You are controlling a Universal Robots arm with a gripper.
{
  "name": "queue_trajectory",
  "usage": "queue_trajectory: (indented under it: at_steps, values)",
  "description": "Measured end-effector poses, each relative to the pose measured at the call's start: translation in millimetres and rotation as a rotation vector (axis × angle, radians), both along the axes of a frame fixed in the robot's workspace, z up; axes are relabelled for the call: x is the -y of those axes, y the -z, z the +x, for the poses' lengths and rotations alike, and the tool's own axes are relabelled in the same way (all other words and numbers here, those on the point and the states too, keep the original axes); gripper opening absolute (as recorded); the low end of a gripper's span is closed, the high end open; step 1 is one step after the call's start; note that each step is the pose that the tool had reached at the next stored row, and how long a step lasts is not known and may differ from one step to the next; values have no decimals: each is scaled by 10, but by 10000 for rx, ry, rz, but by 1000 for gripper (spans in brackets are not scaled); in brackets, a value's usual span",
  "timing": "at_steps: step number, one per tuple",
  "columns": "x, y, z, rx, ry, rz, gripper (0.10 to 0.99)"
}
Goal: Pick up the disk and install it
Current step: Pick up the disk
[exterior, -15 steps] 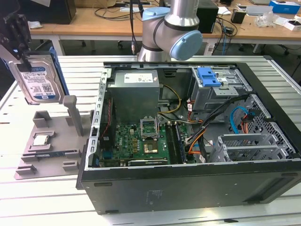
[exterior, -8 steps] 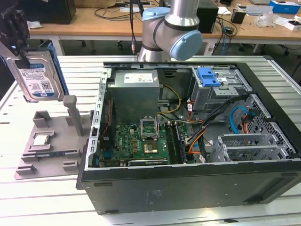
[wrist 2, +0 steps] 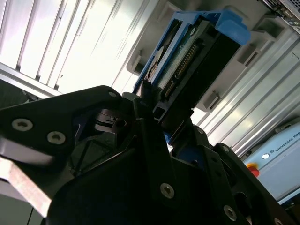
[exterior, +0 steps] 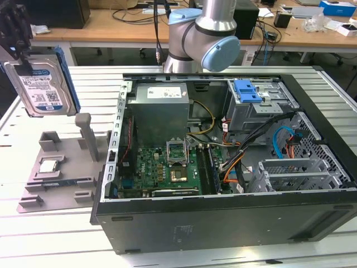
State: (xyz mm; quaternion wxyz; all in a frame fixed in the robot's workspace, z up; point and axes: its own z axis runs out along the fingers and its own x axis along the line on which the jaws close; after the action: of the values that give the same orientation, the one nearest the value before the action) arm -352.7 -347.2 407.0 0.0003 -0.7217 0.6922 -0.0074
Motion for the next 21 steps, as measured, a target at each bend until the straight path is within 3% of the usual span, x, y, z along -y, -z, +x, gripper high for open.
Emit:
queue_trajectory:
  at_steps: [21]
  values:
    - [0,-330,2,0,0,0,369]
